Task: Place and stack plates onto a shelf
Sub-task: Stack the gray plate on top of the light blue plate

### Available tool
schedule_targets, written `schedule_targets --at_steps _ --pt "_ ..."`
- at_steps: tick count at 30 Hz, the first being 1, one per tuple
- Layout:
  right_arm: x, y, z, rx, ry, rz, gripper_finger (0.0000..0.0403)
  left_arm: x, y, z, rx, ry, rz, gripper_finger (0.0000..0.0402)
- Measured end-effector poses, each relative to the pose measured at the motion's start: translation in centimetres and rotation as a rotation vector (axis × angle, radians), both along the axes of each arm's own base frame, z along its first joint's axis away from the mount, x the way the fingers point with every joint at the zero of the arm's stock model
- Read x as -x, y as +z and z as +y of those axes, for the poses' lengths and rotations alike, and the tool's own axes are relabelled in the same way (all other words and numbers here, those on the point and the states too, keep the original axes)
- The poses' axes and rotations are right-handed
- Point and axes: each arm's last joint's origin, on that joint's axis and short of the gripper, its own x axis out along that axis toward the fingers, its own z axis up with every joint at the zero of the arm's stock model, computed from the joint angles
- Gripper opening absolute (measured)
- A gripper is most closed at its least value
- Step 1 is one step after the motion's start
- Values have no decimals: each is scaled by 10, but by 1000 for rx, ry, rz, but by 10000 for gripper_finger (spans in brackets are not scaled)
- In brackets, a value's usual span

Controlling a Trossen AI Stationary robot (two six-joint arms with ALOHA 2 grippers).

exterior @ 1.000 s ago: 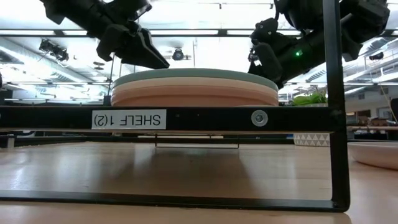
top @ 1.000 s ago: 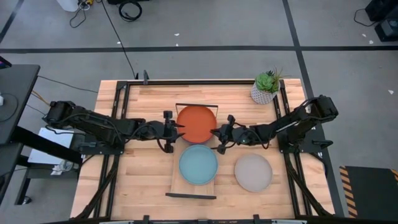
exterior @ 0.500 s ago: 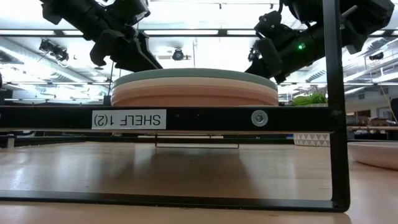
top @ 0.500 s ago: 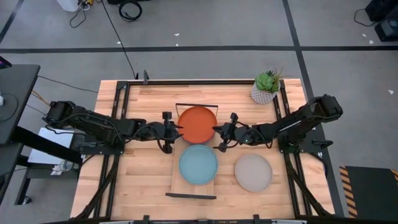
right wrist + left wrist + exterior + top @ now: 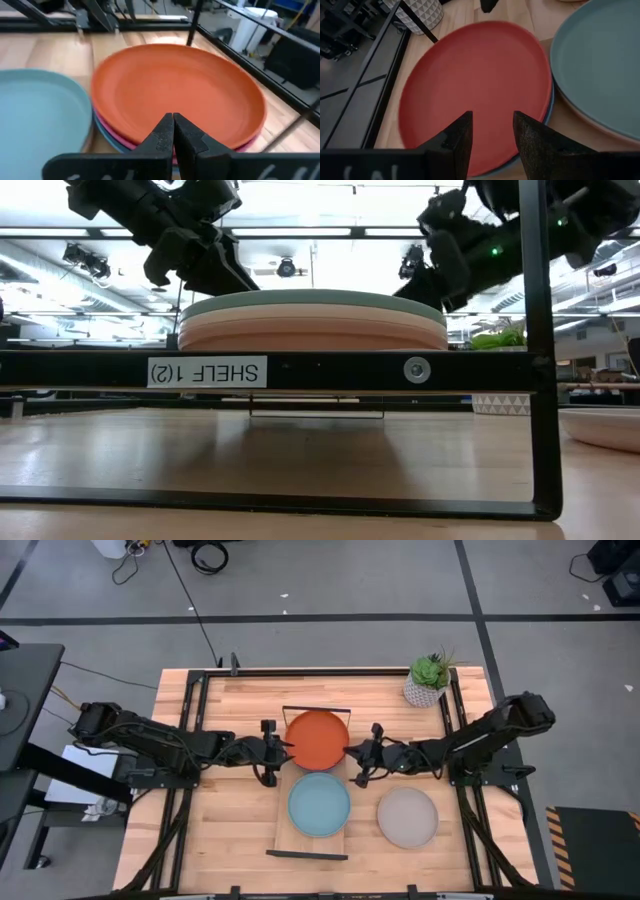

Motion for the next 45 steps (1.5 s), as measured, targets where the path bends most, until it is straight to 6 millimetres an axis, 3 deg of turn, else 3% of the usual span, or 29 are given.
schedule_targets --at_steps 12,23,32,36,42,45 --pt "17 -5 -5 -38 -133 135 12 2 -2 -2 22 7 22 148" --pt "1 -32 -16 -83 -102 168 12 2 -2 -2 22 9 20 148" --pt "1 -35 -15 -87 -94 195 12 2 -3 -2 35 18 28 148" --pt "7 -29 -6 -132 -12 222 12 3 -4 -2 50 30 35 148" --pt "19 -13 21 -249 331 264 12 3 -5 -2 51 30 38 148" --pt "30 -15 30 -277 419 373 14 3 -5 -2 50 30 38 148"
